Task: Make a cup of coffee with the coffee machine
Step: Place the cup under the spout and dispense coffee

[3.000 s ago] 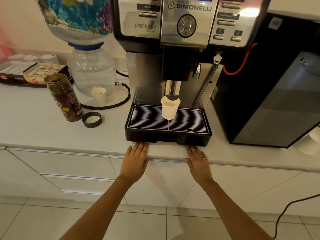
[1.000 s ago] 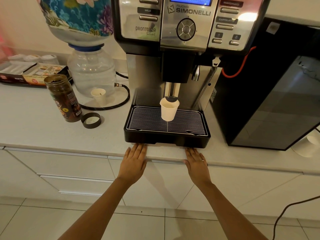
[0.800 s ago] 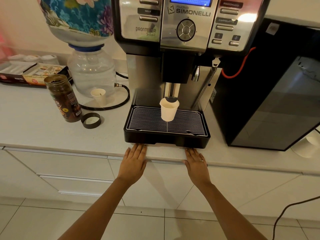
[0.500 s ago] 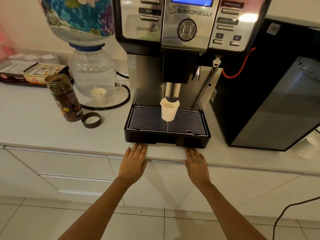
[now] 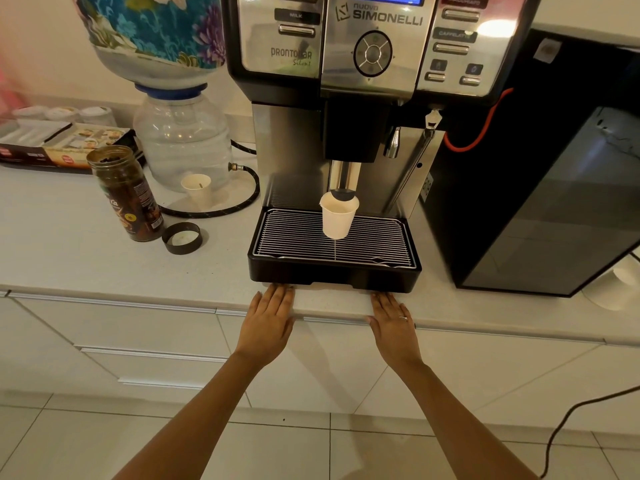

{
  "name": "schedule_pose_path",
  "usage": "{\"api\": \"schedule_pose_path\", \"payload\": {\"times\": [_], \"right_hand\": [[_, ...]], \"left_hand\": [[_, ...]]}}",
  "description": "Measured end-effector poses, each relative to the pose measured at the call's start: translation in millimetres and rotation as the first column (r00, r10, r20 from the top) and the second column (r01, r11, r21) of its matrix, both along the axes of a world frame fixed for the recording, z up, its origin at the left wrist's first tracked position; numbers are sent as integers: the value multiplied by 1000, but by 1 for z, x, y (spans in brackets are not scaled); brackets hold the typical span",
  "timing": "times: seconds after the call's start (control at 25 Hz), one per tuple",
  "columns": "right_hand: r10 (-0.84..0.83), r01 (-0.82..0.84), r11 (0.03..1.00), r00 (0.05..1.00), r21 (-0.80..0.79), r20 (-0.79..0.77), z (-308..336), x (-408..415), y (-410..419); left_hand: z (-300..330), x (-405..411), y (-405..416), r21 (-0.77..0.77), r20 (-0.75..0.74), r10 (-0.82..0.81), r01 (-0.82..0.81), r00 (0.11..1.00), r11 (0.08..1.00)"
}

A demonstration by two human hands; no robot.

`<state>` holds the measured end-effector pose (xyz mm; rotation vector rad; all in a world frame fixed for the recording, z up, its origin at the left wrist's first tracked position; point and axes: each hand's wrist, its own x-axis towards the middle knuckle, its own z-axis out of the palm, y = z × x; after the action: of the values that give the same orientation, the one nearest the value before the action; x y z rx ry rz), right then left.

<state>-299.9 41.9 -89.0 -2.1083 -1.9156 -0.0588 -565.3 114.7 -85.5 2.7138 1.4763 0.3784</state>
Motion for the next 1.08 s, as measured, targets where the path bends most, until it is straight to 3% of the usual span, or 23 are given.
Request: {"api": "schedule_pose_path", "payload": {"times": [1.08], "right_hand": [[0,0,999,1000,-35,4,-5,2,-3]], "left_hand": [[1,0,-1,-42,2,2,-2,1000,999]]}}
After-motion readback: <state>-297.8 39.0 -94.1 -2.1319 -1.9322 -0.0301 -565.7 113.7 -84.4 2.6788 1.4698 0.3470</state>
